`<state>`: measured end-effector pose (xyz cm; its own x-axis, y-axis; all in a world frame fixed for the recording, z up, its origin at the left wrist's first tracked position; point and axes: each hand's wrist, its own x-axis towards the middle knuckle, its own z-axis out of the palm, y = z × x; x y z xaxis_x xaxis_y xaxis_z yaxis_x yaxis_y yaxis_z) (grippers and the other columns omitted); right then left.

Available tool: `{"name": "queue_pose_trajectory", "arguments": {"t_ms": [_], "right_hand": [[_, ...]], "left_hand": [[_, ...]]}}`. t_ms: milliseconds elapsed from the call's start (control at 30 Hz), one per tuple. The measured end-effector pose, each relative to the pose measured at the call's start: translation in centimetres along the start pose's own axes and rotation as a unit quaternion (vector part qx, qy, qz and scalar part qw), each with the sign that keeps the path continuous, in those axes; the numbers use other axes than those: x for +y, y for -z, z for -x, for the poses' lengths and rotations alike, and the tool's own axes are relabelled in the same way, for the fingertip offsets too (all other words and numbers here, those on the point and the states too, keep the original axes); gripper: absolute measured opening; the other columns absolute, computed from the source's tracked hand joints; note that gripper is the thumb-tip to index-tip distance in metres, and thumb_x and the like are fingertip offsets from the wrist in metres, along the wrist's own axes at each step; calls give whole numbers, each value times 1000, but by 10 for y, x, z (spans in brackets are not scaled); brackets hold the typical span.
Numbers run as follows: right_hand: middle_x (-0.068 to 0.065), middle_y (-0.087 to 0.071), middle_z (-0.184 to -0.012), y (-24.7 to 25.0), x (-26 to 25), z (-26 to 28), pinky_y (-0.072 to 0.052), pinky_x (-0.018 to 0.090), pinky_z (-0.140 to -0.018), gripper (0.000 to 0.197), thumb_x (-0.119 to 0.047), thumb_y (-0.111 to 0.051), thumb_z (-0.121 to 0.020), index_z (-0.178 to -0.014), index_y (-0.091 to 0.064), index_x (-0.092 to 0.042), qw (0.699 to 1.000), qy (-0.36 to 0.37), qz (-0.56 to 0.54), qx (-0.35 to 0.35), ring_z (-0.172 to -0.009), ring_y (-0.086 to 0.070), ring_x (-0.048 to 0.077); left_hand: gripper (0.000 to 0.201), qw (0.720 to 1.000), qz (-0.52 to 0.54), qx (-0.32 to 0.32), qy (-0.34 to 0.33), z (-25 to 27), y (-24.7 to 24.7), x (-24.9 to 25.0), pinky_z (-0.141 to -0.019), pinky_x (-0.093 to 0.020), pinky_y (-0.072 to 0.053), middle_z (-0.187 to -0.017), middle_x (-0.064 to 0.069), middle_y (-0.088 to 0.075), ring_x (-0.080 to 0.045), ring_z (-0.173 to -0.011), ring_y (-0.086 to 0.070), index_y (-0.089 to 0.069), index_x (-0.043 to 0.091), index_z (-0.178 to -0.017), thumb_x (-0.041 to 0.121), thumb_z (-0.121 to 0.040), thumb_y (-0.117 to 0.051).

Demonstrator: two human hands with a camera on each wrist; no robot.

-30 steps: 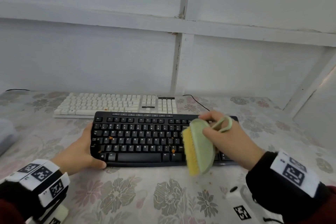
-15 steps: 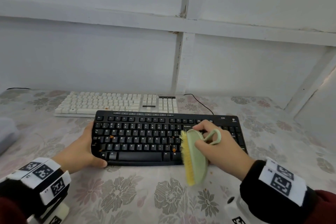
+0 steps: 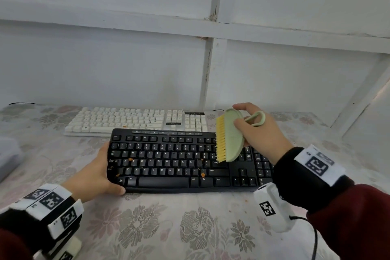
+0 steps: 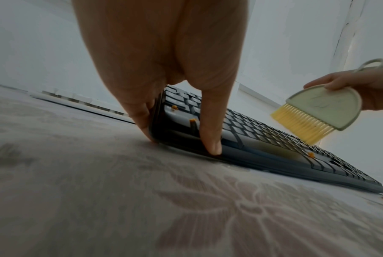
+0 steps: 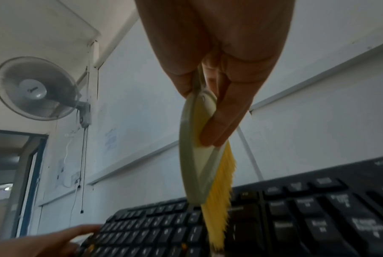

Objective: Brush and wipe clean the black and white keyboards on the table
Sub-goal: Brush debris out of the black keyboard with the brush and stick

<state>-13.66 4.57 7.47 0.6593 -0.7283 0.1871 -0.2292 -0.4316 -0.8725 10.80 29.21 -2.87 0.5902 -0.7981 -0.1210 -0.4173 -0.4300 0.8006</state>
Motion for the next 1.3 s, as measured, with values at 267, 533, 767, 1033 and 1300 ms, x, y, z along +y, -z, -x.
{"name": "queue_pose_trajectory", "arguments": {"t_ms": [267, 533, 767, 1033, 1300], "right_hand": [[-1, -62, -87, -19, 10, 30, -54, 22, -57, 30, -10, -48, -90, -112, -56, -28, 997, -15, 47, -54, -69, -58, 11], [-2, -61, -79, -9, 7, 40, -48, 21, -52, 29, -9, -51, -87, -105, -62, -29, 996, -16, 29, -88, -61, -54, 10], [5, -65, -95, -16, 1, 13, -54, 22, -57, 31, -10, -49, -90, -114, -56, -28, 1000, -1, 10, -7, -76, -62, 21], [3, -53, -70, -28, 16, 50, -41, 27, -54, 31, -11, -47, -88, -106, -57, -34, 991, -29, 19, -126, -59, -43, 15], [-10, -60, -80, -5, -8, 26, -48, 16, -50, 30, -6, -49, -91, -110, -59, -25, 998, 9, -40, -37, -63, -61, 0]], "left_hand": [[112, 1000, 4, 0, 5, -1, 1, -4, -83, -27, -42, -116, 18, -50, -8, -104, -53, -9, 67, -110, 10, -49, -84], [117, 1000, -3, 0, 16, -2, 0, -3, -83, -28, -44, -117, 16, -51, -8, -103, -54, -8, 52, -127, 12, -47, -84], [111, 1000, -8, 0, 5, -1, 1, -1, -79, -25, -44, -114, 15, -51, -8, -102, -54, -12, 63, -113, 3, -55, -84], [110, 1000, -11, 7, 4, -1, 0, 1, -76, -22, -43, -115, 13, -51, -7, -100, -54, -11, 63, -112, 7, -51, -85], [111, 1000, -12, 9, 2, 0, 0, 1, -76, -22, -42, -115, 14, -51, -6, -100, -53, -10, 63, -110, -1, -56, -83]]}}
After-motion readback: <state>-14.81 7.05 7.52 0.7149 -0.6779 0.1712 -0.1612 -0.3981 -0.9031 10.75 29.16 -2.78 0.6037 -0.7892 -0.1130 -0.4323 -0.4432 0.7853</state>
